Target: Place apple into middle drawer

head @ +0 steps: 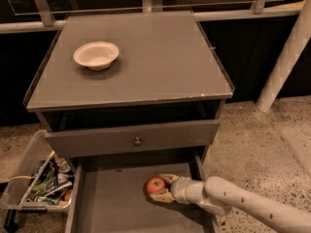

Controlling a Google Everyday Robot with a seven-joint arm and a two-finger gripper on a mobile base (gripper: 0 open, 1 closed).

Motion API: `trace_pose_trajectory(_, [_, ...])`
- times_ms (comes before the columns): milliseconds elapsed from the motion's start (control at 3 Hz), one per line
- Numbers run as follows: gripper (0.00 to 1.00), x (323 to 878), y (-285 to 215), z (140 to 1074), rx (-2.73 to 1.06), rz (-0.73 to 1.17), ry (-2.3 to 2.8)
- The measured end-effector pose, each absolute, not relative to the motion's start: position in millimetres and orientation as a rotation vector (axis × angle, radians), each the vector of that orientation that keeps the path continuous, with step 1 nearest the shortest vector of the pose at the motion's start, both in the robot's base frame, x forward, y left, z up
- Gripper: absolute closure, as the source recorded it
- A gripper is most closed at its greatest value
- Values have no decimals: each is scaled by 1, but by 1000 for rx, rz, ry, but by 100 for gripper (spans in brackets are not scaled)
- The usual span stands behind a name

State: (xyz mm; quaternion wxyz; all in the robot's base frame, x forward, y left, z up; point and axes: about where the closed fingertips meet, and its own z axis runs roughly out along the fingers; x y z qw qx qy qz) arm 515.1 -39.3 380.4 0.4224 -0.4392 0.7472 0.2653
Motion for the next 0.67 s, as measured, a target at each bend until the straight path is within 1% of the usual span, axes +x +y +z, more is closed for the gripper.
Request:
trace_pose_trajectory(333, [0, 515, -39, 380, -1100, 664, 1871])
trace_pose_trajectory(667, [0, 515, -39, 380, -1100, 664, 1871])
